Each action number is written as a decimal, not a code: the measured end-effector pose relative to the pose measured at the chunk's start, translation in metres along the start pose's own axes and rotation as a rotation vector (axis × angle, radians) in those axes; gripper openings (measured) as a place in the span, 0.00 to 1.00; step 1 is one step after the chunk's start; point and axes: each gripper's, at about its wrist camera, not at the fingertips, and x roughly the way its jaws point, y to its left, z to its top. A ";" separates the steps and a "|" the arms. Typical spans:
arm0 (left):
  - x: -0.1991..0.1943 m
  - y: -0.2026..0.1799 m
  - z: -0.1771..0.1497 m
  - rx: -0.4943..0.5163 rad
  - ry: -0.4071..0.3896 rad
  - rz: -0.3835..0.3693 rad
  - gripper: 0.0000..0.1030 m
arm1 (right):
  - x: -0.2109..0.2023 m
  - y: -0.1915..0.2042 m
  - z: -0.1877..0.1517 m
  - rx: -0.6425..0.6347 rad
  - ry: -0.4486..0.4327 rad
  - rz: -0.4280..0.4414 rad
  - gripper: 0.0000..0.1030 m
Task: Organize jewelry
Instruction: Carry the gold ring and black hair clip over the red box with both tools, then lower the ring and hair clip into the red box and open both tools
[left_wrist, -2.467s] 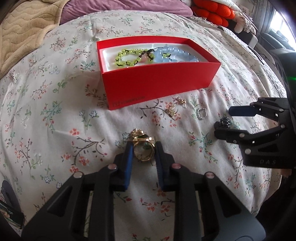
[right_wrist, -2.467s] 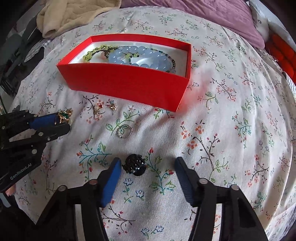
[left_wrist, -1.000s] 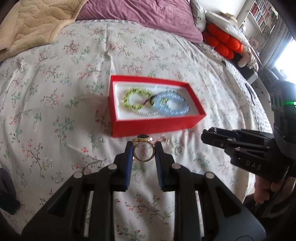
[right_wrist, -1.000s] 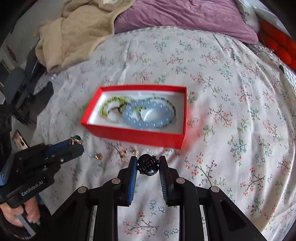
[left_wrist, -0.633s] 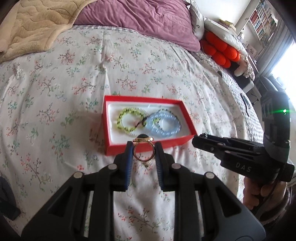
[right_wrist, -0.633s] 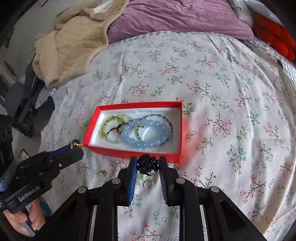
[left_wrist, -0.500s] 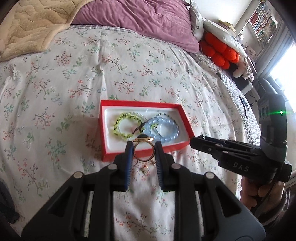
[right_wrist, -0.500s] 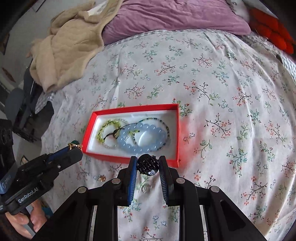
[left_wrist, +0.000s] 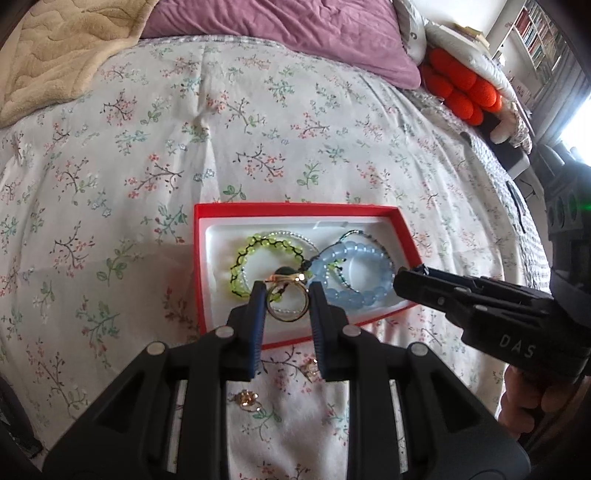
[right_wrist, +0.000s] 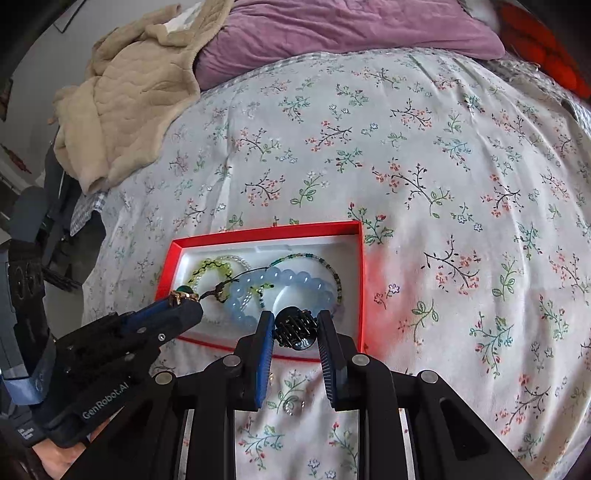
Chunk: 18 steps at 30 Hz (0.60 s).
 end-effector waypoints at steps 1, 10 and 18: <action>0.002 0.000 0.000 0.000 0.002 0.002 0.24 | 0.002 -0.001 0.000 0.001 0.001 0.000 0.23; 0.010 0.001 0.005 0.007 -0.003 0.012 0.24 | 0.014 -0.004 0.007 0.003 -0.002 0.007 0.23; 0.008 -0.001 0.004 0.021 -0.007 0.019 0.24 | 0.013 -0.004 0.009 -0.004 -0.018 0.005 0.23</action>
